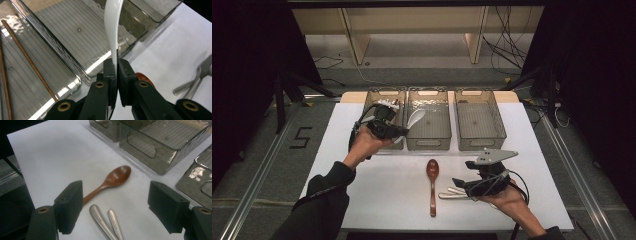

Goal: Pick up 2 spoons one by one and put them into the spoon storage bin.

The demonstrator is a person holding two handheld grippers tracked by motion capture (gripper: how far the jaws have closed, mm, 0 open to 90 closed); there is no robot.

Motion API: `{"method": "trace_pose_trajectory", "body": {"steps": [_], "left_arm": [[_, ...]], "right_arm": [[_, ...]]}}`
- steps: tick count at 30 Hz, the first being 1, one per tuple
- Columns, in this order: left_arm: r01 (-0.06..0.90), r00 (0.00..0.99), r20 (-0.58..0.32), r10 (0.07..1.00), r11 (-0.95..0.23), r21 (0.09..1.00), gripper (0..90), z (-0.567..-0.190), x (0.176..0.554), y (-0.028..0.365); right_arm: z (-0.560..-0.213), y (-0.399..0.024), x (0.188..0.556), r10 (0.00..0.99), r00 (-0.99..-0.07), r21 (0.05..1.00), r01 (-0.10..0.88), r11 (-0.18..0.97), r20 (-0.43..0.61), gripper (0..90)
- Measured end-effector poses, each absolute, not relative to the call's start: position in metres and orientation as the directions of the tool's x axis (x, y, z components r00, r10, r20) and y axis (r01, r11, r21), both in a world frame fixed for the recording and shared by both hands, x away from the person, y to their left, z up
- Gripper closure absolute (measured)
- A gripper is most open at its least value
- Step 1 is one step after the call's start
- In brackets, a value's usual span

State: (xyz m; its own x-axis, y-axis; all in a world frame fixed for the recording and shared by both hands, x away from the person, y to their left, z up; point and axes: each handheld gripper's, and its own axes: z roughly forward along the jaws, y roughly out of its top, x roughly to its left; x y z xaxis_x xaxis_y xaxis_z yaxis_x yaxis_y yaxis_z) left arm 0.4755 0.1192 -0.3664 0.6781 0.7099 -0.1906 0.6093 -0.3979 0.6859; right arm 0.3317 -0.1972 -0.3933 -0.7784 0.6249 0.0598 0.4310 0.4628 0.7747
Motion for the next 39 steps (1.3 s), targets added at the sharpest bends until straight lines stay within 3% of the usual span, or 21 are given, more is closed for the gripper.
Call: {"method": "trace_pose_trajectory", "body": {"steps": [13,39], "left_arm": [[0.626,0.648,-0.200,0.735,-0.365,0.689,84.8,-0.369,0.509,0.100],[0.668,0.599,-0.218,0.770,-0.331,0.666,84.6,-0.391,0.539,0.077]], "right_arm": [[-0.393,-0.198,0.332,0.622,-0.780,0.776,0.430,0.462,0.063,29.4],[-0.394,-0.198,0.331,0.617,-0.784,0.775,0.428,0.466,0.063,29.4]]}}
